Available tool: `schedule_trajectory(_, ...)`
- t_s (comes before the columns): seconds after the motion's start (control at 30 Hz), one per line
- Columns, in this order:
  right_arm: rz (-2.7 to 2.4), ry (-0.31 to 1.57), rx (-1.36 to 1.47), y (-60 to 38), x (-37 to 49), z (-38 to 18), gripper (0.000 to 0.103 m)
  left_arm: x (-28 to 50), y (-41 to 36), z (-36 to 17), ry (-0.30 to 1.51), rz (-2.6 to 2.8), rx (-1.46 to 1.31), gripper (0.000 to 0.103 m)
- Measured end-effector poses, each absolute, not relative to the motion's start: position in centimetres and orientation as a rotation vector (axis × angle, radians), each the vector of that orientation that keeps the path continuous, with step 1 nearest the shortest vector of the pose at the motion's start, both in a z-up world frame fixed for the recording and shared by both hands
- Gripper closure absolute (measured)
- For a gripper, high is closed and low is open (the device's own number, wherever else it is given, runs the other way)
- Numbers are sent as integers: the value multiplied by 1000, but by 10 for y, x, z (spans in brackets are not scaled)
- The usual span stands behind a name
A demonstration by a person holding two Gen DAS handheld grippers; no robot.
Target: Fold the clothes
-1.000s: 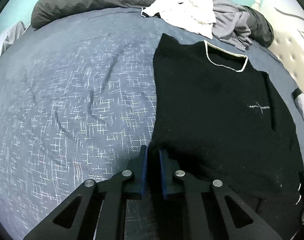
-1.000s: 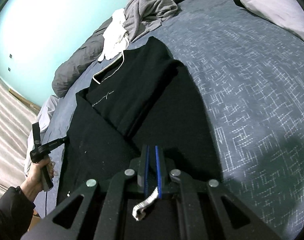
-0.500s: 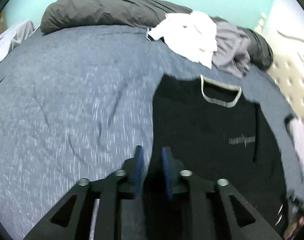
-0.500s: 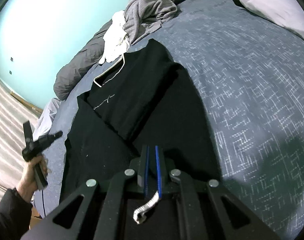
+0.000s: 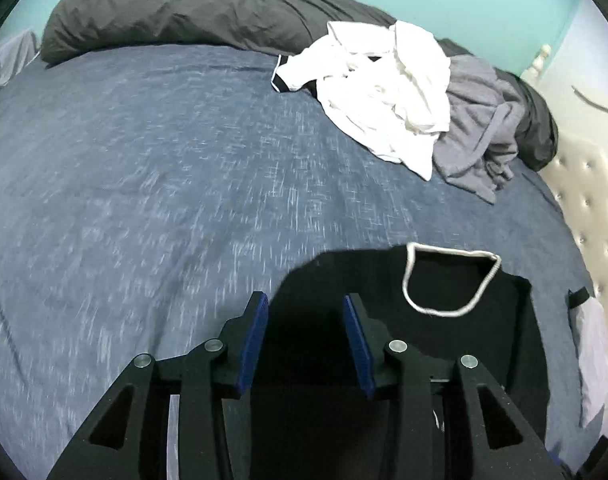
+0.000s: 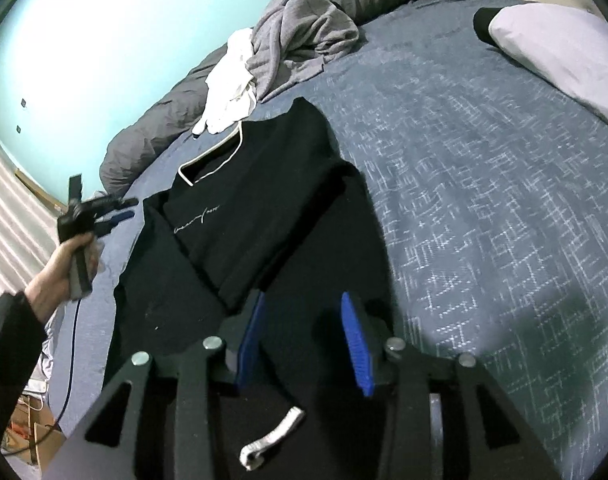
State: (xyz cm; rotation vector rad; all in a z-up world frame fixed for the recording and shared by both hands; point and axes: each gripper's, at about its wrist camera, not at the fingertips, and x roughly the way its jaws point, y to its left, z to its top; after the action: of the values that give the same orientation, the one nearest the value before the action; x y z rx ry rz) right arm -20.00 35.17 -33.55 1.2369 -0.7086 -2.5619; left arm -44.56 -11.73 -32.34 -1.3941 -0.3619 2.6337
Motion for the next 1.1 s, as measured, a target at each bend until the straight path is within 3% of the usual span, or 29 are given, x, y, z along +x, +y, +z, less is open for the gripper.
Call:
schedule_trajectory(0.07, -2558, -699, 1240, 351, -201, -336, 63, -458, -117, -329, -354, 2627, -1413, 60)
schedule_trajectory(0.17, -2557, -688, 1240, 350, -201, -337, 63, -467, -121, -339, -368, 2615, -1437, 90)
schedule_trajectory(0.53, -2550, -649, 1242, 346, -201, -338, 63, -479, -136, -355, -351, 2680, -1479, 93)
schedule_trajectory(0.83, -2557, -663, 1251, 348, -202, -340, 63, -458, -153, -328, -482, 2749, -1360, 85)
schedule_trajectory(1.1, -2557, -664, 1233, 347, -200, -335, 63, -444, -121, -354, -335, 2664, -1439, 85)
